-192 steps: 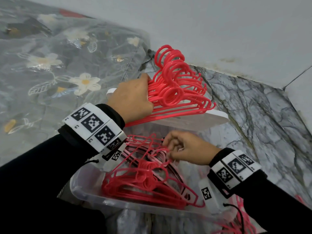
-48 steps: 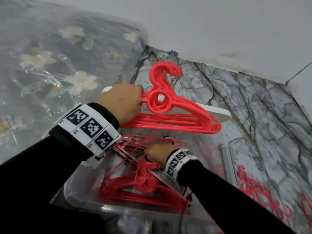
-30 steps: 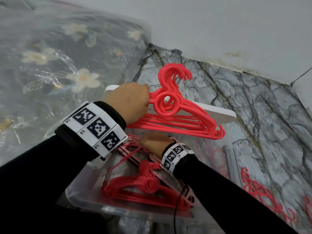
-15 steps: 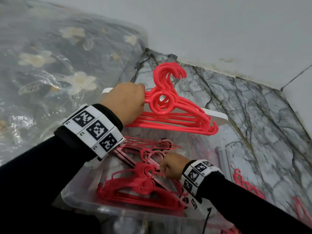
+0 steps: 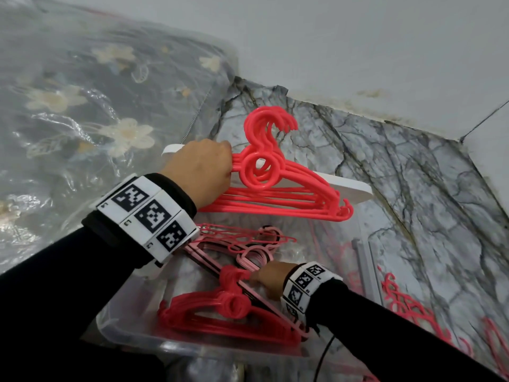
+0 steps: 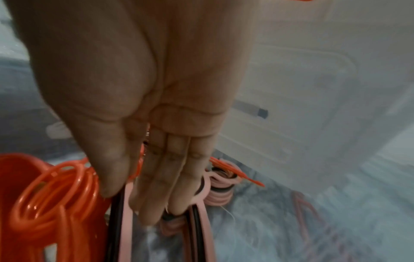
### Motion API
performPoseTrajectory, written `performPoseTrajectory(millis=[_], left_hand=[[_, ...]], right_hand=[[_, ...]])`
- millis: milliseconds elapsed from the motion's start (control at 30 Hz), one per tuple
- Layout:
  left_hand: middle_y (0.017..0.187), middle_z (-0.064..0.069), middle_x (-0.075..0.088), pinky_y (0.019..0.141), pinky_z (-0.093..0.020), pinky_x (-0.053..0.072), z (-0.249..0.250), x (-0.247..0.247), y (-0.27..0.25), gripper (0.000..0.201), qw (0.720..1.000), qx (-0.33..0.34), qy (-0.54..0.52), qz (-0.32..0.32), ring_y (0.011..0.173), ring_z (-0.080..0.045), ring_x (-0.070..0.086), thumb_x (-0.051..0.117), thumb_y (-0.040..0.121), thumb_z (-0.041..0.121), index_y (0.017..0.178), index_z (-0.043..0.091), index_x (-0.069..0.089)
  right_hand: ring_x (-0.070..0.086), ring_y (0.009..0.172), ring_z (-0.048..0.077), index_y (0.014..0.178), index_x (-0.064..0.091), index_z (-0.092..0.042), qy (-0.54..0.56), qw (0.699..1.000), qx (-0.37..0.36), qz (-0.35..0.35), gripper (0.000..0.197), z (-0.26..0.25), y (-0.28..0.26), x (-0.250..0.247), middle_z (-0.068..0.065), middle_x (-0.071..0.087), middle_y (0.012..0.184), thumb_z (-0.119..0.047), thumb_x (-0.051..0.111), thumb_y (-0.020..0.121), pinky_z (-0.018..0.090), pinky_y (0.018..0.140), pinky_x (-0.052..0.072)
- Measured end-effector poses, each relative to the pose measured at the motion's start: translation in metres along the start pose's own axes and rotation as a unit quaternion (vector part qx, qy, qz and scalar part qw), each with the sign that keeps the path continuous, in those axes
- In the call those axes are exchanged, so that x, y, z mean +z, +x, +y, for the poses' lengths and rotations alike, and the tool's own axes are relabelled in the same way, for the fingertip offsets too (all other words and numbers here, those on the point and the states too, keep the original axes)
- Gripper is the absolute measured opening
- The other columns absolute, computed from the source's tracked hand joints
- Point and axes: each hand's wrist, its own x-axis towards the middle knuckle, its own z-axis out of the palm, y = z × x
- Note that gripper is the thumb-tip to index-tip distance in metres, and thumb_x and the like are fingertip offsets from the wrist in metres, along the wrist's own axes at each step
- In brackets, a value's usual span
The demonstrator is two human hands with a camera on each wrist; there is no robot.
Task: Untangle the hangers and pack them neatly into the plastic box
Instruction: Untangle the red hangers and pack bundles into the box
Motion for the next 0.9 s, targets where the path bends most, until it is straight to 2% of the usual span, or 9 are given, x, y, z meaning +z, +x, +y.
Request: performPoseTrajectory(millis=[67, 133, 267, 367, 467, 567, 767, 833, 900], left_hand=[[0.089, -0.019, 0.062, 0.063, -0.038, 0.038, 0.0, 0.0, 0.0, 0.011, 1.0, 0.002, -0.006, 0.001, 0.078, -0.039, 0.058, 0.044, 0.088, 0.01, 0.095, 0.005, 0.05], [0.087, -0.018, 0.061, 0.066, -0.041, 0.043, -0.001, 0.0, -0.001, 0.003, 1.0, -0.001, -0.015, 0.003, 0.078, -0.039, 0.058, 0.045, 0.088, 0.011, 0.089, 0.009, 0.047], [0.077, -0.008, 0.053, 0.074, -0.045, 0.049, -0.006, 0.001, -0.002, 0.006, 0.999, -0.014, -0.029, 0.009, 0.075, -0.036, 0.057, 0.045, 0.088, 0.014, 0.083, 0.014, 0.042], [0.075, -0.004, 0.048, 0.073, -0.045, 0.049, -0.009, 0.002, 0.0, 0.009, 0.999, -0.018, -0.033, 0.017, 0.074, -0.035, 0.054, 0.046, 0.088, 0.016, 0.081, 0.016, 0.041], [0.07, -0.001, 0.043, 0.072, -0.045, 0.047, -0.01, 0.002, 0.0, 0.009, 0.999, -0.016, -0.035, 0.019, 0.073, -0.034, 0.053, 0.047, 0.089, 0.016, 0.082, 0.016, 0.042], [0.073, -0.003, 0.044, 0.071, -0.042, 0.045, -0.012, 0.004, 0.001, 0.003, 0.999, -0.017, -0.034, 0.018, 0.071, -0.032, 0.05, 0.048, 0.088, 0.015, 0.086, 0.013, 0.047], [0.073, -0.003, 0.046, 0.071, -0.041, 0.046, -0.012, 0.006, 0.0, 0.005, 0.999, -0.024, -0.032, 0.01, 0.068, -0.03, 0.048, 0.045, 0.091, 0.015, 0.088, 0.011, 0.046], [0.075, -0.003, 0.046, 0.072, -0.042, 0.046, -0.012, 0.005, 0.0, 0.004, 0.999, -0.024, -0.046, 0.018, 0.07, -0.031, 0.049, 0.045, 0.09, 0.014, 0.09, 0.01, 0.045], [0.078, -0.004, 0.048, 0.073, -0.045, 0.047, -0.012, 0.003, 0.001, 0.004, 0.997, -0.027, -0.068, 0.024, 0.072, -0.032, 0.051, 0.045, 0.089, 0.014, 0.091, 0.01, 0.043]], right_hand=[[0.059, 0.105, 0.037, 0.123, 0.055, -0.002, -0.02, 0.999, 0.006, 0.033, 0.036, 0.002, 0.006, -0.004, 0.024, 0.062, 0.114, -0.003, 0.052, 0.087, 0.038, 0.085, 0.045], [0.06, 0.105, 0.037, 0.119, 0.058, -0.004, -0.018, 0.991, 0.03, 0.129, 0.033, 0.013, 0.012, -0.013, 0.023, 0.062, 0.113, -0.007, 0.054, 0.086, 0.038, 0.081, 0.047], [0.057, 0.113, 0.036, 0.125, 0.055, -0.008, -0.003, 0.968, 0.075, 0.24, 0.037, 0.038, 0.031, -0.022, 0.017, 0.058, 0.122, -0.015, 0.055, 0.088, 0.038, 0.09, 0.047], [0.054, 0.117, 0.036, 0.129, 0.051, -0.011, 0.001, 0.965, 0.101, 0.243, 0.04, 0.041, 0.044, -0.015, 0.016, 0.055, 0.128, -0.023, 0.053, 0.092, 0.041, 0.091, 0.046], [0.04, 0.132, 0.03, 0.138, 0.042, -0.013, -0.063, 0.972, 0.126, 0.188, 0.053, 0.034, 0.057, -0.005, 0.01, 0.044, 0.141, -0.038, 0.051, 0.092, 0.056, 0.095, 0.041], [0.044, 0.13, 0.025, 0.133, 0.049, -0.01, -0.042, 0.968, 0.124, 0.213, 0.048, 0.033, 0.066, 0.0, 0.009, 0.049, 0.138, -0.036, 0.05, 0.093, 0.034, 0.091, 0.048], [0.057, 0.112, 0.03, 0.118, 0.06, -0.014, -0.001, 0.937, 0.142, 0.32, 0.033, 0.046, 0.051, -0.013, 0.013, 0.058, 0.123, -0.031, 0.054, 0.09, 0.035, 0.09, 0.044], [0.053, 0.119, 0.028, 0.125, 0.057, -0.019, 0.031, 0.922, 0.124, 0.366, 0.034, 0.053, 0.042, -0.026, 0.01, 0.056, 0.13, -0.03, 0.054, 0.092, 0.033, 0.098, 0.041], [0.048, 0.125, 0.024, 0.126, 0.054, -0.022, 0.048, 0.909, 0.097, 0.401, 0.031, 0.055, 0.02, -0.043, 0.003, 0.055, 0.132, -0.027, 0.05, 0.096, 0.021, 0.102, 0.036]])
